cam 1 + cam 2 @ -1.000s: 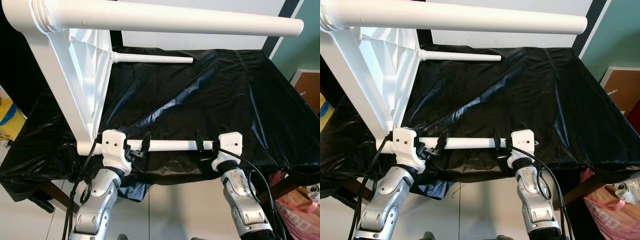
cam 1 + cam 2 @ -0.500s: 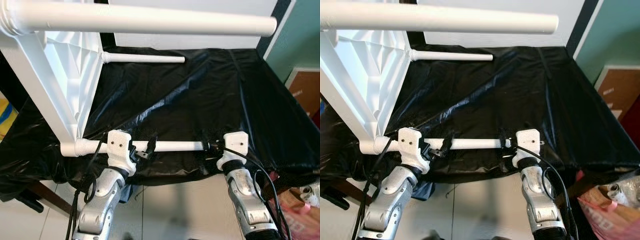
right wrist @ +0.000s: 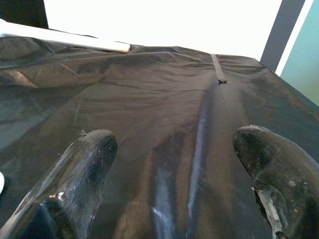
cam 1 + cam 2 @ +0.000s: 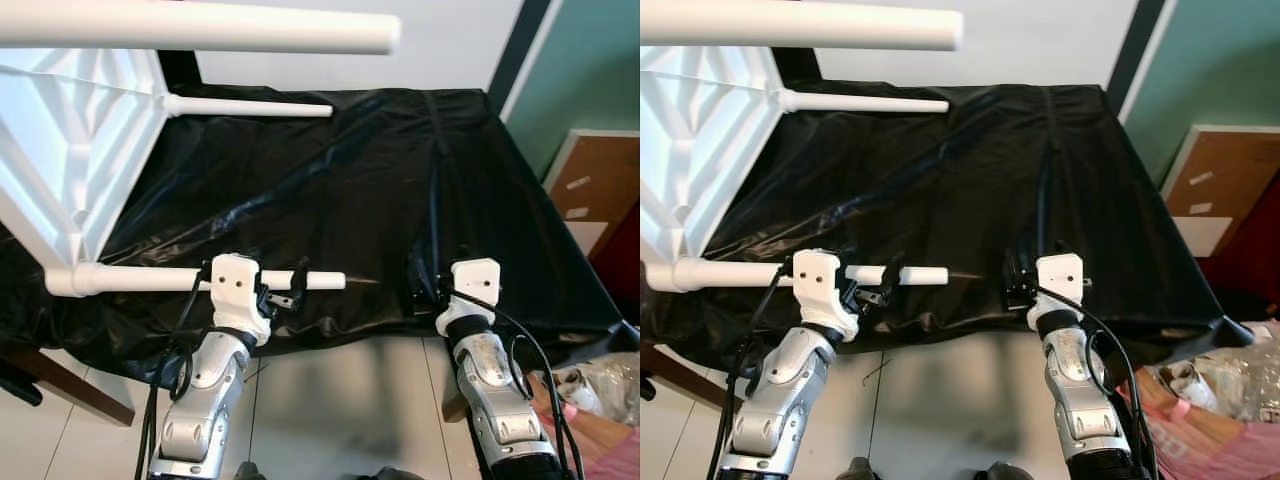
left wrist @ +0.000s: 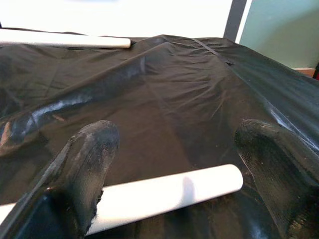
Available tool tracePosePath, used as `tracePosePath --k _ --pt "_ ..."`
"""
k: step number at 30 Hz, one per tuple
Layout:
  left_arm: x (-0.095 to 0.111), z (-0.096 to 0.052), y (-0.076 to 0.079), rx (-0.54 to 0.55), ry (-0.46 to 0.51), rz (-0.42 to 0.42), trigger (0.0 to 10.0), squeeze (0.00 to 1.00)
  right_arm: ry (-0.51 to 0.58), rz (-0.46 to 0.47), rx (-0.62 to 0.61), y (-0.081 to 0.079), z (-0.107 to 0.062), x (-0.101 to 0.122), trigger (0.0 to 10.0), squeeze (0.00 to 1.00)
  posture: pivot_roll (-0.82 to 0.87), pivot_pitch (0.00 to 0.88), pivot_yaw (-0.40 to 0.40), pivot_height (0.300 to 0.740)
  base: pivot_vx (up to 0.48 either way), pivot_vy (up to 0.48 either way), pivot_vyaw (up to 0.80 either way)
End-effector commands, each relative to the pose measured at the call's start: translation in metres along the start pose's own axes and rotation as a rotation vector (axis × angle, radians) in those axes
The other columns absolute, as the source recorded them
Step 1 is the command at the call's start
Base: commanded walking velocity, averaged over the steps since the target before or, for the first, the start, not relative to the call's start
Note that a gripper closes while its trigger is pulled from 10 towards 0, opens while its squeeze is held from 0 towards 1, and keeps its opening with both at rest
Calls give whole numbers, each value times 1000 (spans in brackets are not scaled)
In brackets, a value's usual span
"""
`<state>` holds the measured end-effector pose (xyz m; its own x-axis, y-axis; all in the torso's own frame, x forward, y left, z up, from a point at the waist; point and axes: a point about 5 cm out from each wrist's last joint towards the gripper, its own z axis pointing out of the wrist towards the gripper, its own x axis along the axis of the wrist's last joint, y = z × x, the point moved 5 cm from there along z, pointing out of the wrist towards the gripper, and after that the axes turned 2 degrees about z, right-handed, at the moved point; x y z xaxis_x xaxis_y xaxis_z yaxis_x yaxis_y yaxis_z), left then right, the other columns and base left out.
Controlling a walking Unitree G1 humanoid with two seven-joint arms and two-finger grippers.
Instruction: Building children table
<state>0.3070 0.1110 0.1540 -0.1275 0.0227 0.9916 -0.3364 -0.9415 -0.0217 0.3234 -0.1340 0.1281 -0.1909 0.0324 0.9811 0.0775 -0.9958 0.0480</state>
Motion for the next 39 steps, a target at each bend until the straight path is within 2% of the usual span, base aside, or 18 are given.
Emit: tracePosePath --k 1,5,35,39 --pt "-5 0 -10 55 -26 -11 10000 0 -5 5 14 -4 1 -1 10000 0 58 95 -48 740 0 0 0" --pt "-5 0 -10 60 -29 -14 10000 0 -6 5 14 -4 1 -1 10000 0 58 93 -49 740 0 0 0" --pt "-6 3 -7 53 -29 -20 10000 0 -4 6 43 -10 3 -2 10000 0 60 60 -54 740 0 408 0" --pt "-5 3 -4 41 -24 5 10000 0 -2 3 50 -10 3 -2 10000 0 62 54 -56 740 0 0 0"
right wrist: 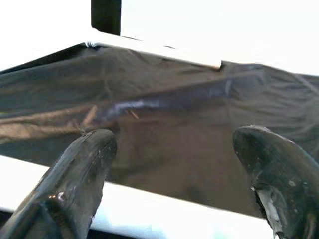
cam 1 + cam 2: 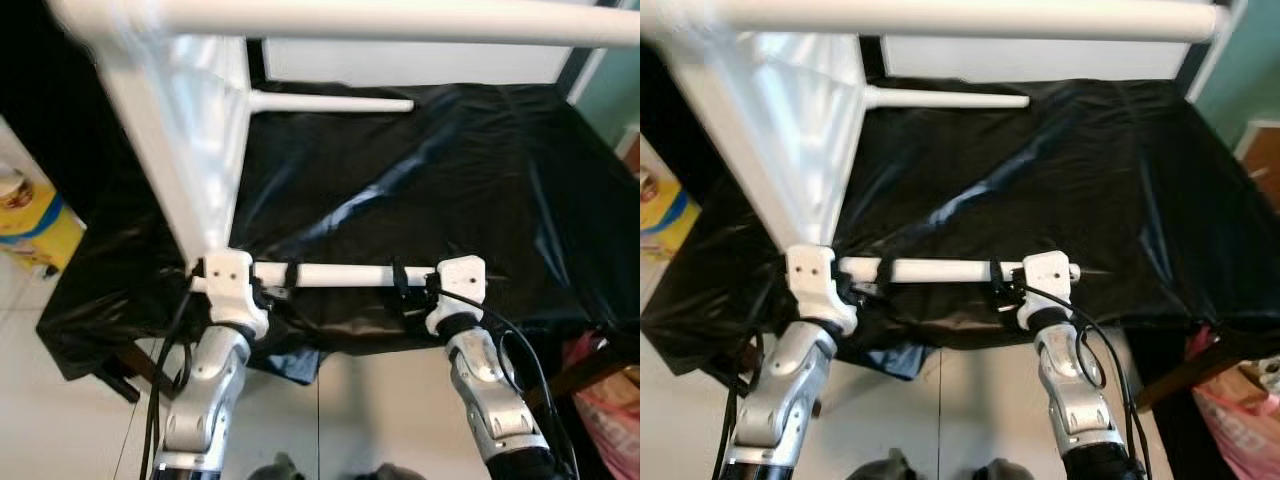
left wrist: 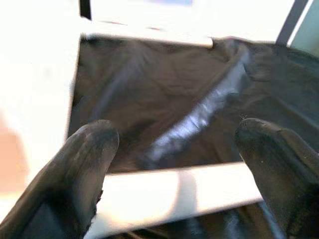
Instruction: Building children table
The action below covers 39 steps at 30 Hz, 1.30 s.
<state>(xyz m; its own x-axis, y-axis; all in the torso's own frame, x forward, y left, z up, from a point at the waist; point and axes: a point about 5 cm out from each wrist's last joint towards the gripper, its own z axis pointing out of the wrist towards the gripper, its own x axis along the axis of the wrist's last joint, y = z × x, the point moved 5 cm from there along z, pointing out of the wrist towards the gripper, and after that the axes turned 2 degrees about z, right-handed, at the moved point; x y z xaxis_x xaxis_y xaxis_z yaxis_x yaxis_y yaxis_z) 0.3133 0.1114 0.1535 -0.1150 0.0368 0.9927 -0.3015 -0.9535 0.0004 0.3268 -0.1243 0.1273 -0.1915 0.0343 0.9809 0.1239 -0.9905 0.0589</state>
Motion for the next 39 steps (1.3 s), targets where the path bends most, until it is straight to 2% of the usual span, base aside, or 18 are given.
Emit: tracePosePath --k 1,16,25,27,30,31,32,33,36,39 --pt "-4 -2 -1 2 -16 23 10000 0 -2 5 2 -1 -1 -1 10000 0 62 54 -56 740 0 0 0" --pt "-6 -6 10 -65 -15 86 10000 0 -1 0 29 -5 -1 -2 10000 0 66 32 -59 740 0 0 0" --pt "-6 -8 15 -97 -15 69 10000 0 10 -7 26 -4 -1 0 10000 0 67 37 -57 740 0 0 0" --pt "-13 -10 26 -159 -57 34 10000 0 54 -68 -5 1 1 10 10000 0 66 48 -53 740 0 0 0" --pt "-17 -12 30 -185 -73 30 10000 0 77 -100 -24 4 2 15 10000 0 65 50 -53 740 0 0 0" --pt "-21 -12 33 -197 -96 20 10000 0 113 -153 -68 11 5 25 10000 0 63 59 -51 740 0 0 0" --pt "-21 -12 33 -197 -96 20 10000 0 113 -153 -68 11 5 25 10000 0 63 59 -51 740 0 0 0" --pt "-26 -10 33 -202 -123 40 10000 0 203 -289 -150 23 12 51 10000 0 57 69 -46 740 0 0 0" --pt "-28 -8 32 -201 -131 52 10000 0 243 -338 -183 27 15 64 10000 0 55 72 -45 740 0 0 0" --pt "-26 -6 30 -197 -126 57 10000 0 253 -360 -173 25 17 67 10000 0 54 75 -44 740 0 0 0"
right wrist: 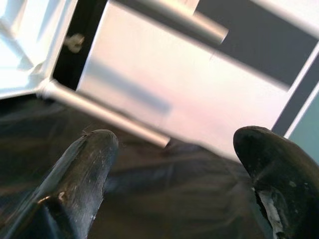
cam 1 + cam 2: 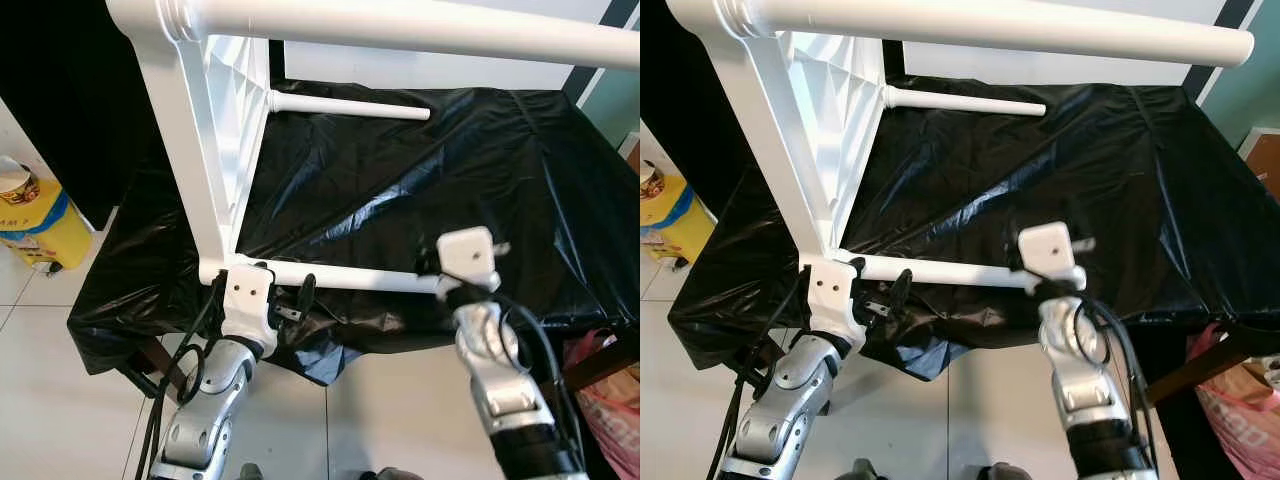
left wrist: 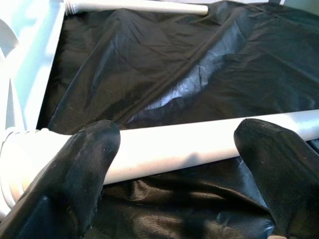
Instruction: Building children table
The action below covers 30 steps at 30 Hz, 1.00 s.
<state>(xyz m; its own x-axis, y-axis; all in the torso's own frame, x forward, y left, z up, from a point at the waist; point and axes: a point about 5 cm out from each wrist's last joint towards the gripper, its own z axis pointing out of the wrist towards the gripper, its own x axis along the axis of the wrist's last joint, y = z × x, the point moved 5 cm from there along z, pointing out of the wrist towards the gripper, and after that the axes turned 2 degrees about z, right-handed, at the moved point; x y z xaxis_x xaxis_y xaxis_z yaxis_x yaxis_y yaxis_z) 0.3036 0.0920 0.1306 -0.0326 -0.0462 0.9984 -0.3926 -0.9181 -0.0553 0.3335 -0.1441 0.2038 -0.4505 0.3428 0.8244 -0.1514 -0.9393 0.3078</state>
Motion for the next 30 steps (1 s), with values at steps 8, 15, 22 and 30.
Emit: tracePosePath --k 8,15,22,30 --pt "2 3 3 -82 -6 -2 10000 1000 52 -51 52 -6 -2 9 10000 1000 54 82 -39 740 0 0 0" --pt "-10 0 19 -174 -90 -55 10000 0 258 -166 -48 11 11 50 10000 0 57 82 -32 740 0 0 0" --pt "-17 3 27 -178 -141 -188 10000 0 514 -331 -103 14 13 100 10000 0 55 84 -22 740 0 0 0" --pt "-17 6 31 -205 -156 -201 10000 0 670 -411 -132 3 10 128 10000 0 55 83 -16 740 0 0 0"
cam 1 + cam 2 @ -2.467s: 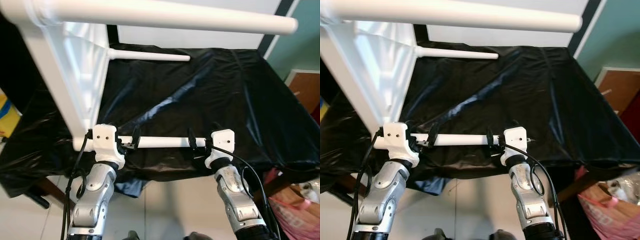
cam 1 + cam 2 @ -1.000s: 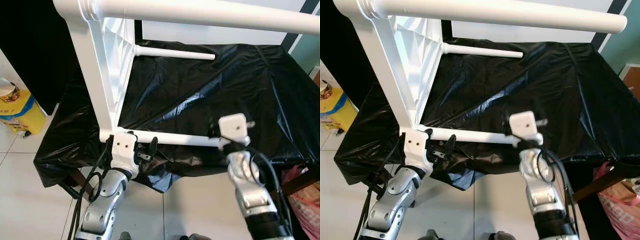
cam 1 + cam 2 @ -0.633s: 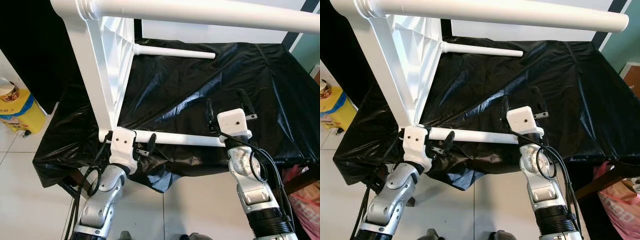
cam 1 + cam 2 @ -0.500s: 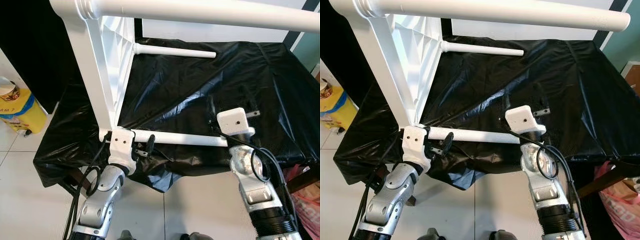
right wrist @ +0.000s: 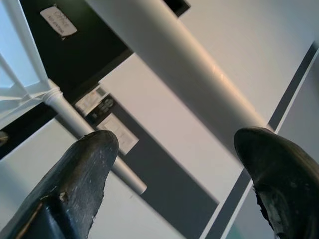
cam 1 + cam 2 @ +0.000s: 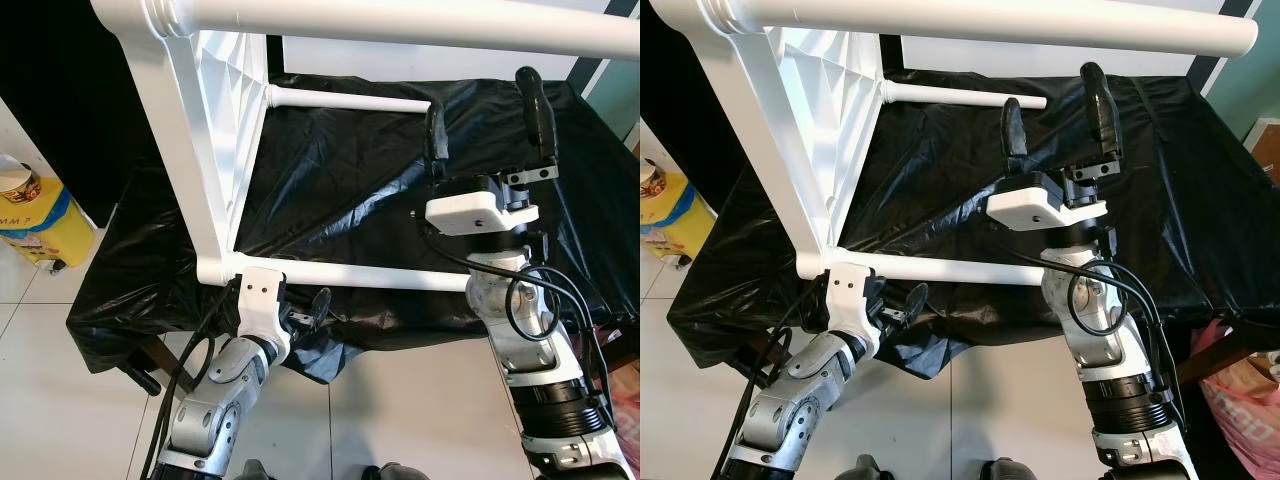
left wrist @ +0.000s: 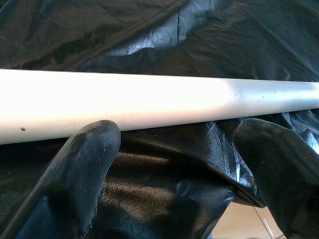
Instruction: Building children table
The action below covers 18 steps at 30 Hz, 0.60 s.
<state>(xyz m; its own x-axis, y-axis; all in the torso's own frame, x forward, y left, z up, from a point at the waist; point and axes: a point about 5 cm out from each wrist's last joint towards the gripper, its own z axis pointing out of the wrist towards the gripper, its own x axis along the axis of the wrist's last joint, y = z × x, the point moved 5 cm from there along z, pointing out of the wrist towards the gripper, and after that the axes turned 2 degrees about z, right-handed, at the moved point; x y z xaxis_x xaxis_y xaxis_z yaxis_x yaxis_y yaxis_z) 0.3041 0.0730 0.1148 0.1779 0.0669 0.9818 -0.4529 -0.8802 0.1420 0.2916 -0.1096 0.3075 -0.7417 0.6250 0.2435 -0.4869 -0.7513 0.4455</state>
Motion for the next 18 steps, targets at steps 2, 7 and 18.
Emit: tracePosePath --k 2,7,18 --pt "-5 1 12 -120 -29 1 10000 0 96 -24 -22 0 6 17 10000 0 54 83 -12 740 0 0 0" --pt "-6 4 13 -121 -41 4 10000 0 164 -76 -43 -2 11 25 10000 0 52 81 -10 740 0 0 0" --pt "-3 8 13 -132 -50 2 10000 0 296 -109 -29 -8 36 39 10000 0 28 76 16 740 0 0 0"
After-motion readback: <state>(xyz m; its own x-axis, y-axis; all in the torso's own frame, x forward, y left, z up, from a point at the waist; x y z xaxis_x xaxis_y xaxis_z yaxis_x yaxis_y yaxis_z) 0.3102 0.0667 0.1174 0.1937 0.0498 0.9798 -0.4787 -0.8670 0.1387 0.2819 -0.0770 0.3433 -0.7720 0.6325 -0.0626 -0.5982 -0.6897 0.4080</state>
